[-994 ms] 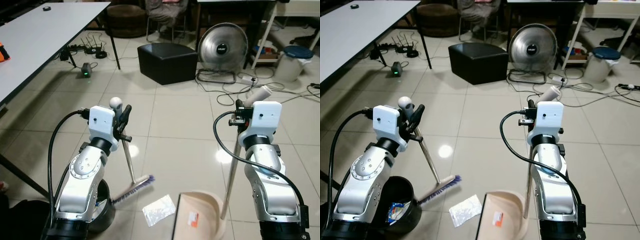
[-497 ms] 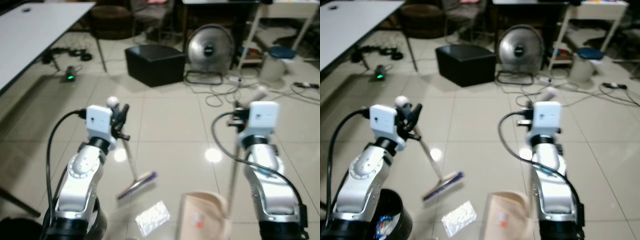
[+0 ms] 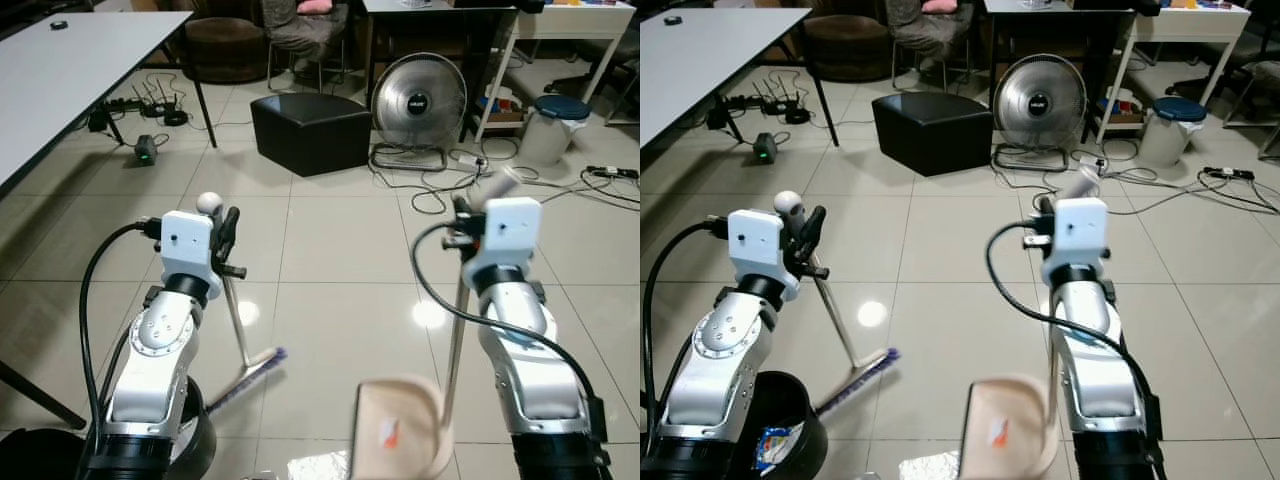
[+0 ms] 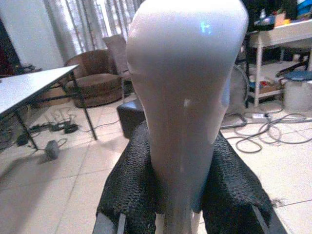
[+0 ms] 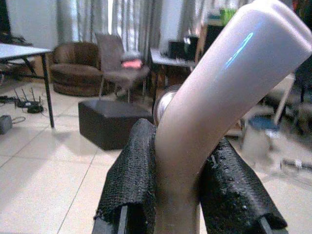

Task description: Sweep floor

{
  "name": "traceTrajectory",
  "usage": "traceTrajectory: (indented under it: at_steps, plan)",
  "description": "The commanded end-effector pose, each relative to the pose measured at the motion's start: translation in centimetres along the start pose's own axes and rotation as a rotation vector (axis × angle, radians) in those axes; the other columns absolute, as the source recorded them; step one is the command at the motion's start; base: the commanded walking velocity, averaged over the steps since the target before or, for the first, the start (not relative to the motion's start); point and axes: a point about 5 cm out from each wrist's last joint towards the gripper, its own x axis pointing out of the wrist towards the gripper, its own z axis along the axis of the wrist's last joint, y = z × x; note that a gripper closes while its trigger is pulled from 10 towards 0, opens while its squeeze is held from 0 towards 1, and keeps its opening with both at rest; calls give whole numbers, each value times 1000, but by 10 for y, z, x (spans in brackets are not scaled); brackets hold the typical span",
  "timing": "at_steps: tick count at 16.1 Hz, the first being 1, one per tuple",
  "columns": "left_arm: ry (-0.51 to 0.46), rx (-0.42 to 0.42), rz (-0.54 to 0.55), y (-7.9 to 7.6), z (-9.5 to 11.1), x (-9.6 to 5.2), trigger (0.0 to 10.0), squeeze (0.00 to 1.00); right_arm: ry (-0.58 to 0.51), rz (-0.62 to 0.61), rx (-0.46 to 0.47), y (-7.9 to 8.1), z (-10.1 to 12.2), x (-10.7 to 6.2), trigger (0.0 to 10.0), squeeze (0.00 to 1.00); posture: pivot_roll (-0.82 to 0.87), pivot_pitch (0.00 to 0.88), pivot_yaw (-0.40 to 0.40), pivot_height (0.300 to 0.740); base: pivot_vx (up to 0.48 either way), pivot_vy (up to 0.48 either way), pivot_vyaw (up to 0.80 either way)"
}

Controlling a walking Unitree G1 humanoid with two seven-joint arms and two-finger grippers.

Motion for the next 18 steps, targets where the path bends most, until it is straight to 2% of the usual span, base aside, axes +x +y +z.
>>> traceTrajectory:
  at_steps: [1,4,7,12,14,18]
  plan:
    - [-24,20,19,2,7,6,10000,0,-67,17,-33,0,10,6,10000,0,37,10,41,740,0,0,0]
    - [14,21,7,-5,1,10,10000,0,-61,110,-80,7,0,11,10000,0,43,59,57,740,0,0,0]
    - [30,20,-85,-21,-3,7,10000,0,-43,197,-140,18,-11,14,10000,0,29,104,64,740,0,0,0]
    - [68,-33,-134,-28,-10,-1,10000,0,-90,151,-79,19,-2,8,10000,0,16,111,37,740,0,0,0]
    - [49,-68,-151,-31,-4,-5,10000,0,-93,130,-63,15,-1,2,10000,0,17,105,31,740,0,0,0]
    - [41,-70,-157,-29,0,-3,10000,0,-78,90,-34,11,-2,3,10000,0,28,101,31,740,0,0,0]
